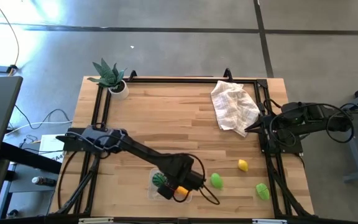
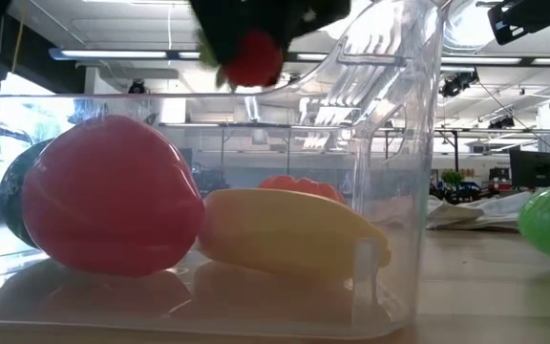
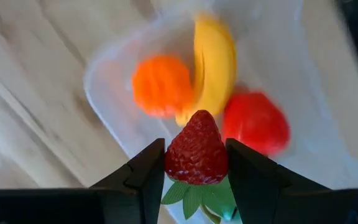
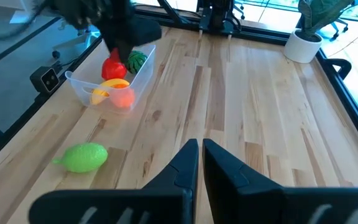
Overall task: Pick and placing Produce into tupperware
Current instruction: Put the strawberry into the bin
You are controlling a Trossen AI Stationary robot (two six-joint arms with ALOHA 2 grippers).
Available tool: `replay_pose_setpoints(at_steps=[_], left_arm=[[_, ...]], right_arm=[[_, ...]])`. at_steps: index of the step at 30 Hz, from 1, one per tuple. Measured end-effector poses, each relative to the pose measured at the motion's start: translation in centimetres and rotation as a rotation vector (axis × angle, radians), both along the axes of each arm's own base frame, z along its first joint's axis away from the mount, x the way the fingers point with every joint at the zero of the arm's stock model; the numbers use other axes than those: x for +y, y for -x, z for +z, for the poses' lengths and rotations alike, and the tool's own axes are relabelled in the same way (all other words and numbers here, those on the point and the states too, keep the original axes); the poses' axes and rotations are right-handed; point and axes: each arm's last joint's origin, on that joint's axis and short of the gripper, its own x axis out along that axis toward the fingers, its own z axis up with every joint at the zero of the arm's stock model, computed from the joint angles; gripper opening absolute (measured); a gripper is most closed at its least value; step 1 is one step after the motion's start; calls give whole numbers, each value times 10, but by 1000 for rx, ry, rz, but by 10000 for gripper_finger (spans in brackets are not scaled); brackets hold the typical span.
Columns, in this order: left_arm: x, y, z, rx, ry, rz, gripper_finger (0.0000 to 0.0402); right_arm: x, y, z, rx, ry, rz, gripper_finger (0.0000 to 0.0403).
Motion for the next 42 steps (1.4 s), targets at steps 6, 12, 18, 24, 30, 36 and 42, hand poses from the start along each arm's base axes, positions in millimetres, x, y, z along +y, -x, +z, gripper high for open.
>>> replay_pose_setpoints(at_steps=[6,12,18,24,30,36,42], left_arm=[[2,-4,-22,79,-11,-23,147],[-3,-14,-40,65,18,-38,147],[-2,-12,-52,102,9,-37,147],[-1,-8,-67,153,1,-28,147],[-1,-6,-75,180,0,-19,147],[-1,-7,-75,178,2,-19,147],[-1,-6,-75,183,20,-15,148]], right_arm=[[0,-1,0,3,0,0,16],[0,-1,0,6,1,0,16],[0,-1,0,6,1,0,16],[0,-1,0,6,1,0,16],[0,-1,0,6,1,0,16],[0,-1,0,6,1,0,16],[0,-1,0,6,1,0,16]])
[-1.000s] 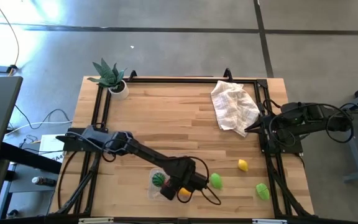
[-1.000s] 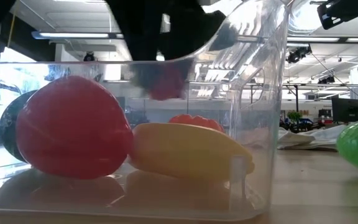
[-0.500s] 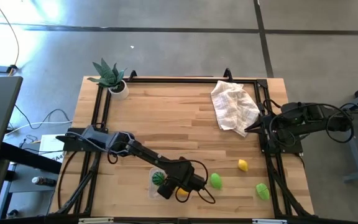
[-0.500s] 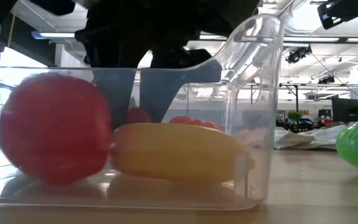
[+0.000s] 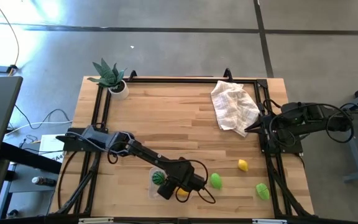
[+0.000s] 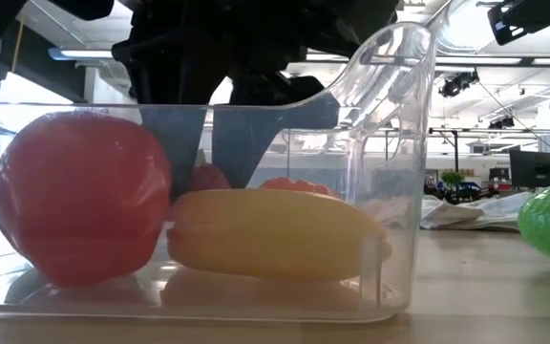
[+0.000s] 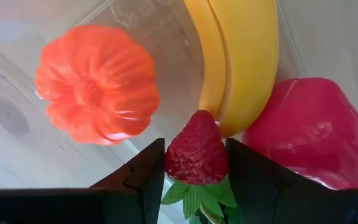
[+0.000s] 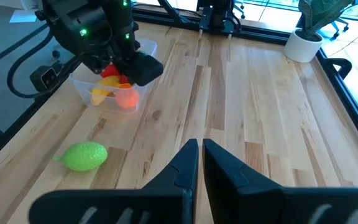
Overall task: Pick and placing Produce into tupperware
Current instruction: Put the strawberry into the bin, then put the lemon into the bin
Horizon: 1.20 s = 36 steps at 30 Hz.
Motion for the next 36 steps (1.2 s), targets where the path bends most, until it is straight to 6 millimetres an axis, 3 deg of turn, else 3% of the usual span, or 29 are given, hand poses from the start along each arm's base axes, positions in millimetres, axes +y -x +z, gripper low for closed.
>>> replay_pose_setpoints(at_steps=[15,28,36], left_arm=[[0,-1,0,-6,1,26,149],[-1,-1,1,-6,15,53,232],[-2,-1,12,-5,49,80,242]], right_arm=[[0,0,0,0,0,0,16],[0,0,0,0,0,0,16],[0,0,0,0,0,0,16]])
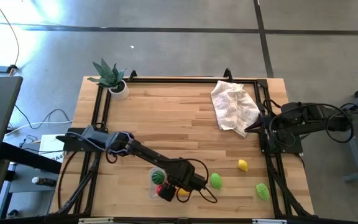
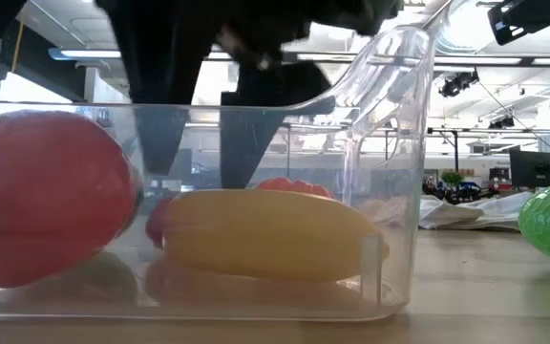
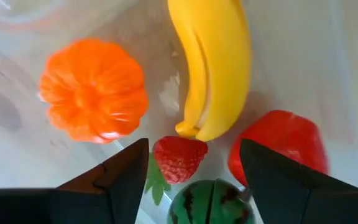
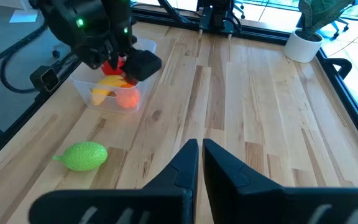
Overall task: Pick and placing Produce into tupperware
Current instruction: Put the lemon into the bin
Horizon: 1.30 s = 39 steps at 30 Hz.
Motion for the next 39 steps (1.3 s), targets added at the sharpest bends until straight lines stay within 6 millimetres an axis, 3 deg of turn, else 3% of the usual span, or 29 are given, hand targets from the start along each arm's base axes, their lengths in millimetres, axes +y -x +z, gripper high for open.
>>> replay_pose_setpoints(at_steps=[13,22,28,39], left_arm=[[8,10,56,-97,-78,9,232],[37,20,106,-269,-231,19,232],[72,25,144,-411,-293,-22,232],[172,58,209,-566,-358,78,232]], right_arm=[[0,0,0,0,0,0,16],[0,0,0,0,0,0,16],[0,0,0,-1,0,0,16],[0,0,0,-1,0,0,16]])
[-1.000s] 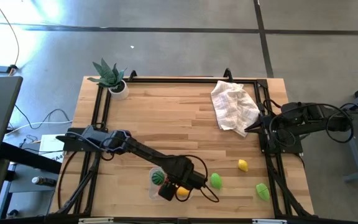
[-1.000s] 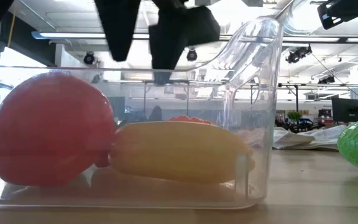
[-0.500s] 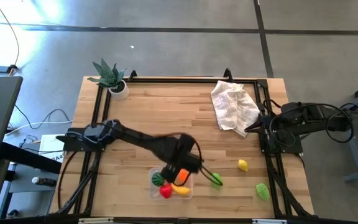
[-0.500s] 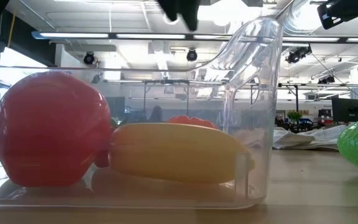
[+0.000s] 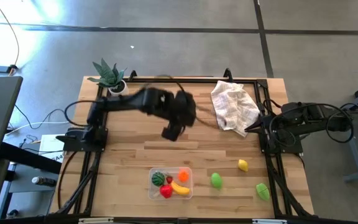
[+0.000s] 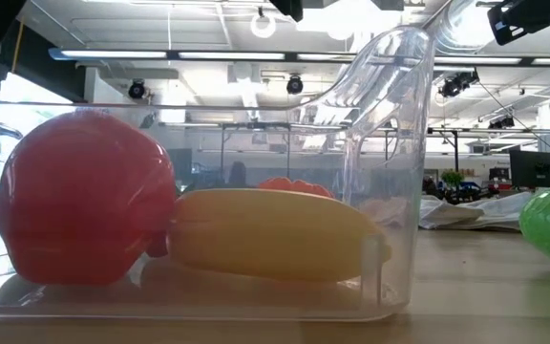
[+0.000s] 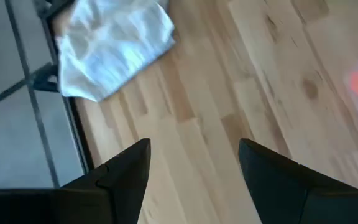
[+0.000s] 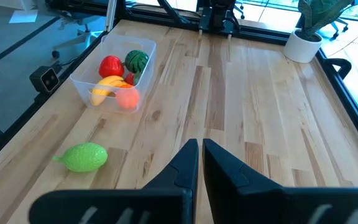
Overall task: Pick and placing Produce into tupperware
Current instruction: Put the lemon into the bin
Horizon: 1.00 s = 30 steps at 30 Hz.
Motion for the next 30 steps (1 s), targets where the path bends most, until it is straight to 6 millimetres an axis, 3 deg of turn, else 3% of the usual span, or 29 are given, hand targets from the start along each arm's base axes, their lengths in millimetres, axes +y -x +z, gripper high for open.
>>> replay_pose_setpoints(at_steps=[6,12,17,24,30], left_arm=[[40,17,27,-137,75,-66,232],[66,27,24,-121,167,-104,232],[76,23,0,-74,255,-135,232],[72,14,-34,-109,357,-209,232],[66,27,-63,-140,424,-181,232]], right_arm=[[0,0,0,0,0,0,16],[0,0,0,0,0,0,16],[0,0,0,0,0,0,16],[0,0,0,1,0,0,16],[0,0,0,0,0,0,16]])
